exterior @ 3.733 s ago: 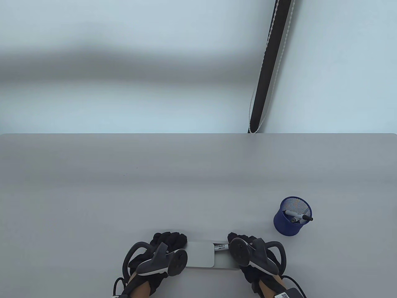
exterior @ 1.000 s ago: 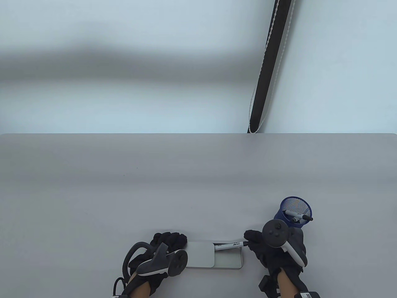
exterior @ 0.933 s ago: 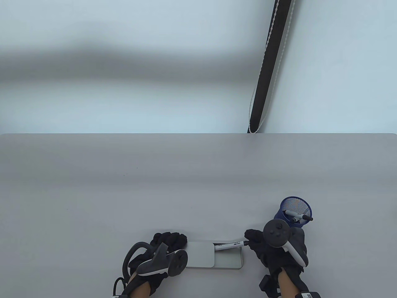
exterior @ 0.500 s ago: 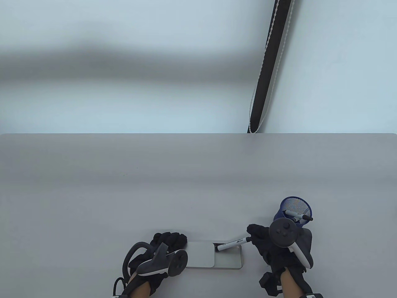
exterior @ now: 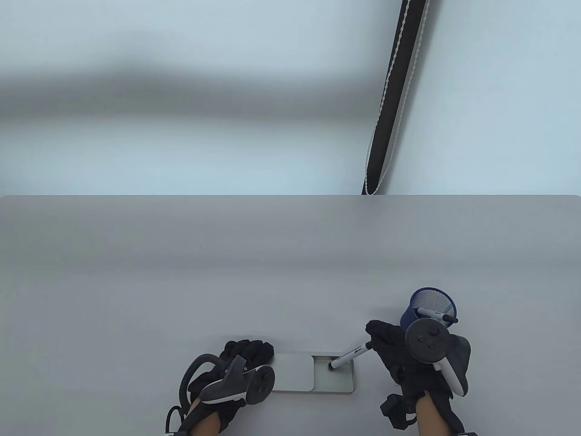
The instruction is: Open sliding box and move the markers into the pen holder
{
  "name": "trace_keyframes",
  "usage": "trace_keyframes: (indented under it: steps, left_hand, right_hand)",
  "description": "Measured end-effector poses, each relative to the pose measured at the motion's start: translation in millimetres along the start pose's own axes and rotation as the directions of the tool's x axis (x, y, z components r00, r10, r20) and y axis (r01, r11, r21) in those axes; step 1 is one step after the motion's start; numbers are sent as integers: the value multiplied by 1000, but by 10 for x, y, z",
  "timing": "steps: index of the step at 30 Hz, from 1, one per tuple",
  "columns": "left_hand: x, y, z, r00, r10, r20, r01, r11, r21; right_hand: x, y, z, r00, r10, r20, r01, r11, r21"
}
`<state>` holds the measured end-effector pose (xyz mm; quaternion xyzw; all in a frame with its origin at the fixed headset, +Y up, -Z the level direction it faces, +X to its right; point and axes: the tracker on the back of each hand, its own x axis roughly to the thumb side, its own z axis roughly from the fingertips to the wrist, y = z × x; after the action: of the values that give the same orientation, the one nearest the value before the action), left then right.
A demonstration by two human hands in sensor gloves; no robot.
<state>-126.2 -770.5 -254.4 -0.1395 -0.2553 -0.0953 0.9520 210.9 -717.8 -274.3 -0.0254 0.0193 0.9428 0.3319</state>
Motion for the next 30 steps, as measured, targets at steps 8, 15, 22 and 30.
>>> trace_keyframes:
  steps: [8, 15, 22, 30]
  left_hand:
    - [0, 0, 0, 1000, 0, 0, 0, 1000, 0]
    - [0, 0, 0, 1000, 0, 0, 0, 1000, 0]
    - [0, 0, 0, 1000, 0, 0, 0, 1000, 0]
    - [0, 0, 0, 1000, 0, 0, 0, 1000, 0]
  right_hand:
    - [-27, -139, 37, 995, -101, 14, 101, 993, -58]
    - [2, -284, 114, 986, -152, 66, 162, 968, -191]
    - [9, -492, 256, 986, -134, 101, 165, 885, -435]
    - [21, -661, 423, 997, -7, 79, 58, 743, -667]
